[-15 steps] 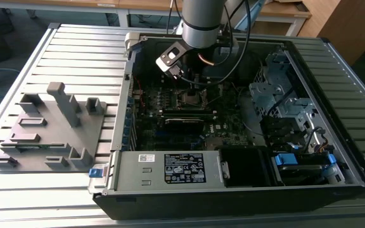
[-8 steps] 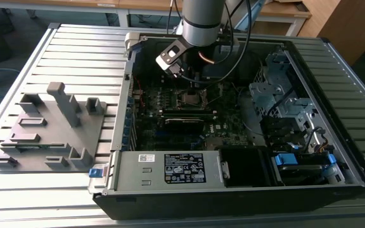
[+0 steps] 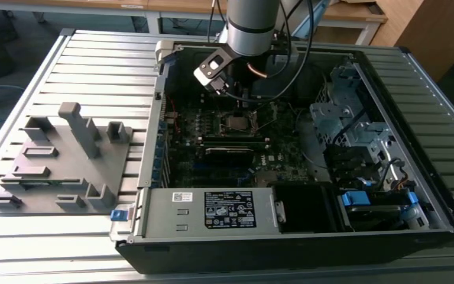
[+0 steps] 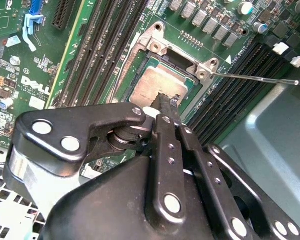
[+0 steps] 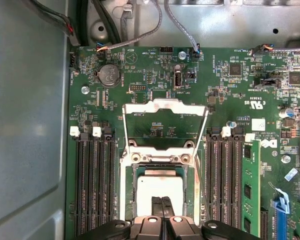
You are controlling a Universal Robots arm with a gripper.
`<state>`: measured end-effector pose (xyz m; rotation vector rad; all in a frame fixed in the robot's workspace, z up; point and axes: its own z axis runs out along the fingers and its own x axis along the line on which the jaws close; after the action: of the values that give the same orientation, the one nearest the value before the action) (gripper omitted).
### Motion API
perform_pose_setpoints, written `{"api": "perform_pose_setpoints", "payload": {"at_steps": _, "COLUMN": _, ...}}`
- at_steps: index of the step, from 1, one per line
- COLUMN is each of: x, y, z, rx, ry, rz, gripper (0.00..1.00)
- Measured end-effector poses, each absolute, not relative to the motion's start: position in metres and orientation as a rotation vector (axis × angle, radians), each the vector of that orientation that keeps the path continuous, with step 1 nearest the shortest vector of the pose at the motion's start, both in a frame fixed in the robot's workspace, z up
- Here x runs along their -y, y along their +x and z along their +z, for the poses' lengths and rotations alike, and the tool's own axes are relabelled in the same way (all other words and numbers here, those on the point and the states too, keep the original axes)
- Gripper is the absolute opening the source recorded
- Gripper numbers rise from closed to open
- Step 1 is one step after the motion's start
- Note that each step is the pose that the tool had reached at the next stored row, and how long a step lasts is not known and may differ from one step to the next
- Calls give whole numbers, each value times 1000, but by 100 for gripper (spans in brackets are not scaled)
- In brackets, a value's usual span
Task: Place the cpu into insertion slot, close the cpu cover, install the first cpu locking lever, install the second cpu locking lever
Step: 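Close the cpu cover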
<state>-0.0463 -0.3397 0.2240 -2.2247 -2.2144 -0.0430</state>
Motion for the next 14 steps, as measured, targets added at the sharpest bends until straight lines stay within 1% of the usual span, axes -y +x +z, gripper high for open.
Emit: {"api": "perform_pose_setpoints", "payload": {"at_steps": 14, "x": 340, "y": -46, "z": 228, "rx": 2214, "ry": -2225, "rz": -43, "gripper": 10}}
